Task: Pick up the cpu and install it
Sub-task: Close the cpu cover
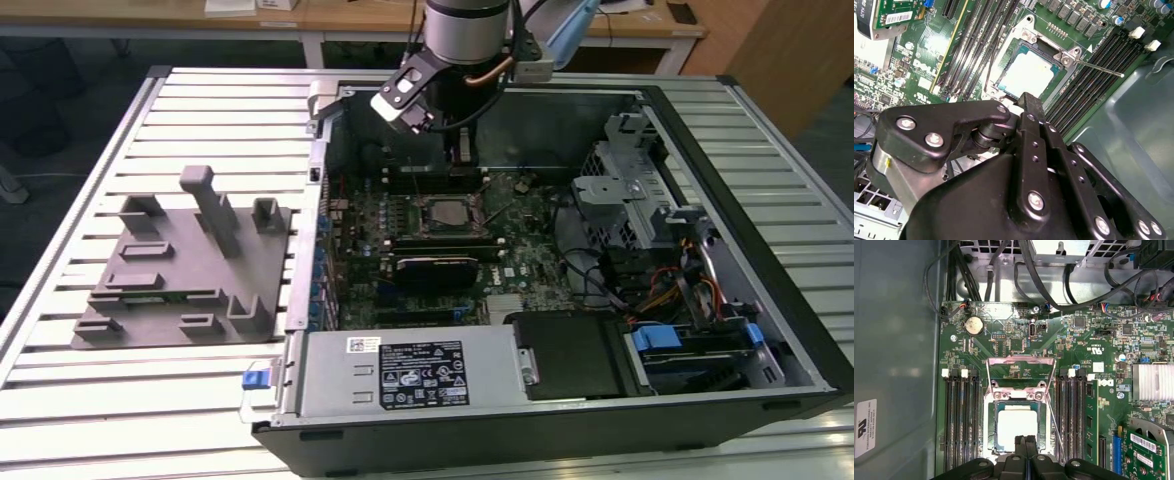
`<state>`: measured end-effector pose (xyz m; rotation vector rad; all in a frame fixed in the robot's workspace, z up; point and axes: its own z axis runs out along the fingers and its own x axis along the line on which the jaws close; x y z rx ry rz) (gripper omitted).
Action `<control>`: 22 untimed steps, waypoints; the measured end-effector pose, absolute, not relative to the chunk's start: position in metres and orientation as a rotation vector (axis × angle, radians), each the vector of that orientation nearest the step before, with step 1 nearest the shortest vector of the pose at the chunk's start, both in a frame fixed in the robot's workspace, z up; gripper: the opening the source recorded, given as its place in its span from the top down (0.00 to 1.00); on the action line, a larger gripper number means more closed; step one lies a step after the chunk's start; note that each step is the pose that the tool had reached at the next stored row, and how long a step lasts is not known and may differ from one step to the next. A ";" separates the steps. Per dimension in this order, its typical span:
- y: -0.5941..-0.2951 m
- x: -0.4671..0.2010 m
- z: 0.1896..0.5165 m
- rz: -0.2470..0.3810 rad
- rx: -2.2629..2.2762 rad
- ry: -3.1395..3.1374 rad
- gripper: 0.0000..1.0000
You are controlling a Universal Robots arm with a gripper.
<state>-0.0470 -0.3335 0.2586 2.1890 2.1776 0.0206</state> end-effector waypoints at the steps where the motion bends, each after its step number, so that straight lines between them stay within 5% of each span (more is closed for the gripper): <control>1: -0.334 -0.047 0.259 0.021 2.189 2.178 0.89; 22: -0.334 -0.044 0.272 0.020 2.189 2.178 0.89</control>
